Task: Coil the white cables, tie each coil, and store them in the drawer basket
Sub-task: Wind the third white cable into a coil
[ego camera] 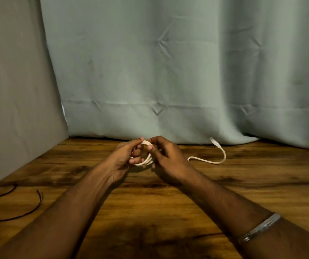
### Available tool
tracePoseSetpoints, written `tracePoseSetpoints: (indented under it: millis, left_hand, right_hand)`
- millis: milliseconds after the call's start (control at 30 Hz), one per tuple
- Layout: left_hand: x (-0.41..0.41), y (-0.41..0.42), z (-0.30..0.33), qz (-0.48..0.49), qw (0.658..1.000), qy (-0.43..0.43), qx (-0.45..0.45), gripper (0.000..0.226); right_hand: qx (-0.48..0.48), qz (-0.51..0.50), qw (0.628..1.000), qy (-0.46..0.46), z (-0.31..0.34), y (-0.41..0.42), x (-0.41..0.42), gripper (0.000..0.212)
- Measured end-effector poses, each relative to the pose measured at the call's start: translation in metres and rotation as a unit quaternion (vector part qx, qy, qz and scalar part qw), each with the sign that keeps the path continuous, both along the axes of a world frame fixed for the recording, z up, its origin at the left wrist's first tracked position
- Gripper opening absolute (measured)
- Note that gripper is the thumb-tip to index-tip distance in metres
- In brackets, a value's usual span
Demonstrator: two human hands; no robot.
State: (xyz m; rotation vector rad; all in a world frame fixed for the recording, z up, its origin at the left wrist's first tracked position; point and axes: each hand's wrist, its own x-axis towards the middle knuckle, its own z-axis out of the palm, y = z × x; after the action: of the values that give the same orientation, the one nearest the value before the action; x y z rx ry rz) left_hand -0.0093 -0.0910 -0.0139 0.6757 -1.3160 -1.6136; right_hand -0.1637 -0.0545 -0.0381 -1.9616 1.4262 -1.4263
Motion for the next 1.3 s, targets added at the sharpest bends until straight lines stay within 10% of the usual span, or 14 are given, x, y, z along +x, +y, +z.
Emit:
tracePoseSetpoints:
  millis: [233,400,500,700,867,1000,1300]
  left_hand:
    - [0.022,-0.035,0.001,0.161,0.979,0.117,0.055,0.035]
    - [0.039,-0.046,0.002,0.219,0.959,0.161,0.08,0.036]
    - [0.039,-0.046,0.002,0.251,0.955,0.141,0.075,0.034]
    - [0.033,-0.043,-0.001,0.339,0.94,-0.014,-0.04,0.036]
    - [0.008,-0.033,-0.001,0.206,0.976,-0.031,-0.061,0.046]
    - [-0.007,-0.017,-0.012,0.131,0.985,-0.073,-0.082,0.043]
    - [-0.014,0.002,-0.017,0.004,0.991,-0.115,-0.068,0.042]
  right_hand:
    - [-0.055,-0.063,0.981,0.177,0.005,0.008,-0.008,0.026]
    - [0.003,0.013,0.996,-0.089,0.007,0.004,-0.006,0.017]
    - [-0.004,-0.003,0.995,-0.096,0.01,0.004,-0.009,0.01]
    - [-0.066,-0.134,0.958,0.243,0.014,0.014,-0.01,0.012]
    - [-0.115,-0.1,0.913,0.379,0.008,0.015,-0.007,0.021]
    - [-0.101,0.065,0.936,0.332,0.013,0.015,0.001,0.012]
    - [-0.106,-0.02,0.994,0.033,0.014,0.017,0.003,0.019]
